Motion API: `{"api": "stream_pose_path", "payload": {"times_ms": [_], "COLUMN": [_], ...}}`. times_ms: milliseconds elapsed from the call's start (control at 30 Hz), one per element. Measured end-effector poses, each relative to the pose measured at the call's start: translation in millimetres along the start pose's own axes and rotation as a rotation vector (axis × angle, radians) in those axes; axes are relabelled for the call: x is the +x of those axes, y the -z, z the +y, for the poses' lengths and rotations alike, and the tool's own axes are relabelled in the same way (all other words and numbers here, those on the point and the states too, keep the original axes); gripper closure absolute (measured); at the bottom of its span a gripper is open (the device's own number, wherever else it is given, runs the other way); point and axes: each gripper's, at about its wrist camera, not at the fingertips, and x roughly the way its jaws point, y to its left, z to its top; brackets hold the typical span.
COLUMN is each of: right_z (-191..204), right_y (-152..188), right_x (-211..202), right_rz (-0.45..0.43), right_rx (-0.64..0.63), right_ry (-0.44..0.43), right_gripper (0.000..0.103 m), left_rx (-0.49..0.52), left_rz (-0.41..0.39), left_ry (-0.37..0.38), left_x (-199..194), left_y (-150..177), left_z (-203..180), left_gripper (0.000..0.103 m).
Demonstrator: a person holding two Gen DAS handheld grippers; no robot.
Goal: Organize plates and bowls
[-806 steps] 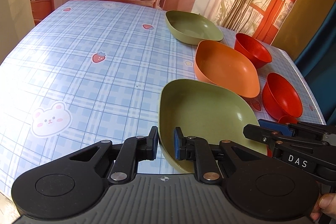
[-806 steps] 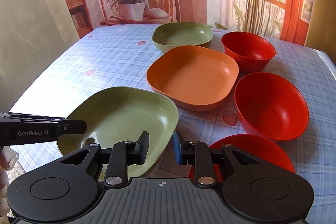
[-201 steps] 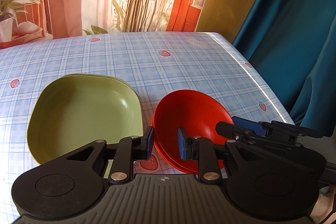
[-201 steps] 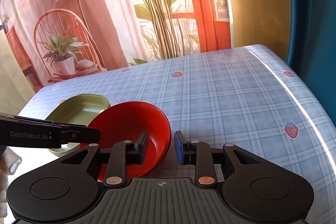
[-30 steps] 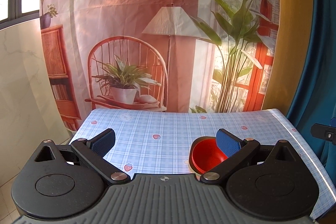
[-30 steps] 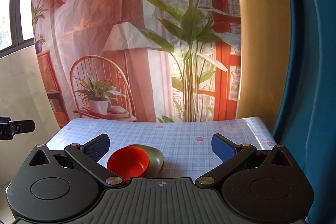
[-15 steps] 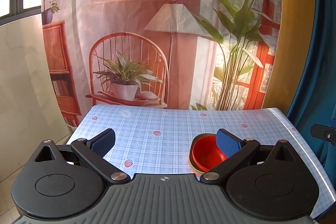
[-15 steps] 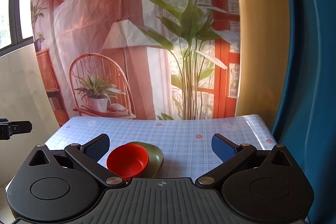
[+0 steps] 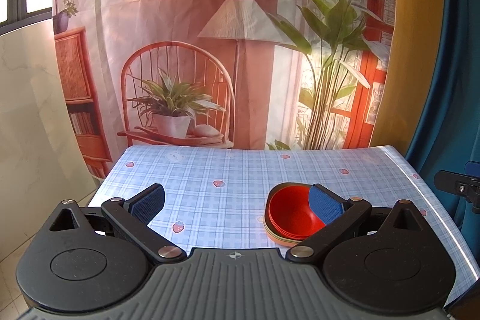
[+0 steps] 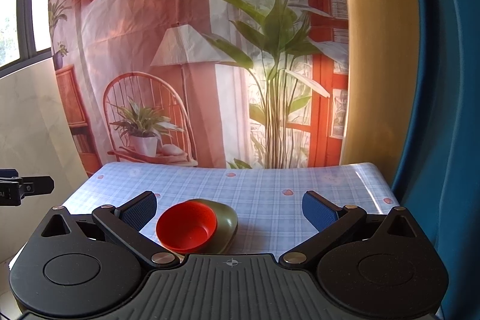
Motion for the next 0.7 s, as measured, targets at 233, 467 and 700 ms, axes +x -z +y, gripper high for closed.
{"api": "stream_pose_path", "payload": {"times_ms": [233, 467, 700], "right_z": [1.3, 1.7, 3.2], "right_y": [0.5, 1.3, 1.3], "right_x": [-0.1, 1.3, 3.4], "right_rz": [0.003, 0.007, 0.013], "right_rx": [-0.003, -0.004, -0.006], "right_ry": [-0.003, -0.007, -0.011], "right_gripper": [0.000, 0.000, 0.000], "left_rx": [0.008, 0.019, 0.027], "left_rz": [0.003, 0.003, 0.003], "left_ry": [0.015, 0.021, 0.025], "left_x": [0.2, 0.5, 2.4], "left_y": [0.9, 1.3, 1.5], "left_z": [-0.6, -0.6, -0.6], "left_gripper": [0.000, 0.000, 0.000]}}
